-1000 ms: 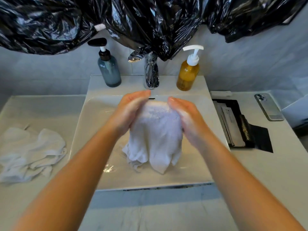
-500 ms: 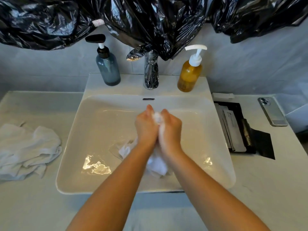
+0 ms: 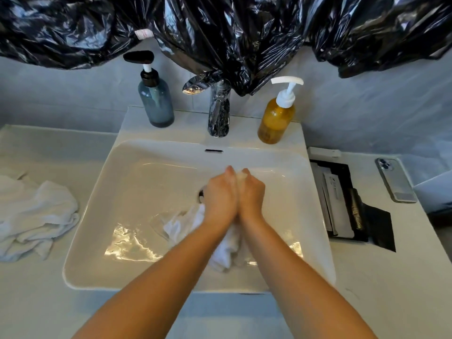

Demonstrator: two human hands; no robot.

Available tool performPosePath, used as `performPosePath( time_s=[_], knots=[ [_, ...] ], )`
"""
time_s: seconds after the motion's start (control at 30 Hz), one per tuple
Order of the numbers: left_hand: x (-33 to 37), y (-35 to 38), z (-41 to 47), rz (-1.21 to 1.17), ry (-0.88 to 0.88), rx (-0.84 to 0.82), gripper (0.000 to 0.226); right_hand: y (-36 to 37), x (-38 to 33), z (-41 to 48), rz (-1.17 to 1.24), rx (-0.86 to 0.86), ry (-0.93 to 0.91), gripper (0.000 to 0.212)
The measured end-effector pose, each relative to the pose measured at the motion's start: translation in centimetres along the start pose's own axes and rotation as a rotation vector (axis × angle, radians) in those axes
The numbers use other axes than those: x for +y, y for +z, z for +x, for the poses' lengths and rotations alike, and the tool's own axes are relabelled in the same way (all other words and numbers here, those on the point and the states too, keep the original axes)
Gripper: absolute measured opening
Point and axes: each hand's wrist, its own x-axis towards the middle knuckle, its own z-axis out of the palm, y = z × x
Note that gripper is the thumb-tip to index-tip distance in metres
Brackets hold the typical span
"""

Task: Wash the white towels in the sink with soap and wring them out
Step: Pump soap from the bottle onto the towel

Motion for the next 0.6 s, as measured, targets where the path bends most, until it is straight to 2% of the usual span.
performPosePath(
  time_s=[0.07, 0.17, 0.27, 0.37, 0.47, 0.5, 0.57, 0.6],
  knots=[
    [-0.2, 0.2, 0.5, 0.034, -0.020, -0.024, 0.039, -0.1, 0.4, -0.2, -0.009, 0.004, -0.005, 0.041],
    [0.4, 0.1, 0.2, 0.017, -0.080, -0.046, 0.024, -0.3, 1.2, 0.5, -0.041, 0.007, -0.011, 0.052],
    [0.2, 0.0, 0.1, 0.032, -0.008, -0.071, 0.030, -0.1, 1.4, 0.6, -0.010, -0.020, -0.031, 0.035],
    [0.0, -0.1, 0.4, -0.005, -0.094, -0.027, 0.020, 0.2, 1.6, 0.5, 0.024, 0.020, 0.028, 0.040],
    [-0.6, 0.0, 0.2, -0.009, -0.012, -0.059, 0.034, 1.1, 2.0, -0.1, 0.012, 0.033, 0.085, 0.032],
    [-0.6, -0.1, 0.4, 0.033, -0.014, -0.052, 0.037, 1.5, 2.3, 0.2, 0.029, 0.071, 0.124, 0.034],
    [-0.7, 0.0, 0.6, 0.072, -0.004, -0.012, 0.036, 1.1, 2.5, 0.3, 0.062, 0.044, 0.175, 0.039],
    [-1.0, 0.2, 0.6, 0.106, 0.004, -0.007, 0.038, 0.8, 2.7, 0.7, 0.001, 0.013, 0.170, 0.041]
  ],
)
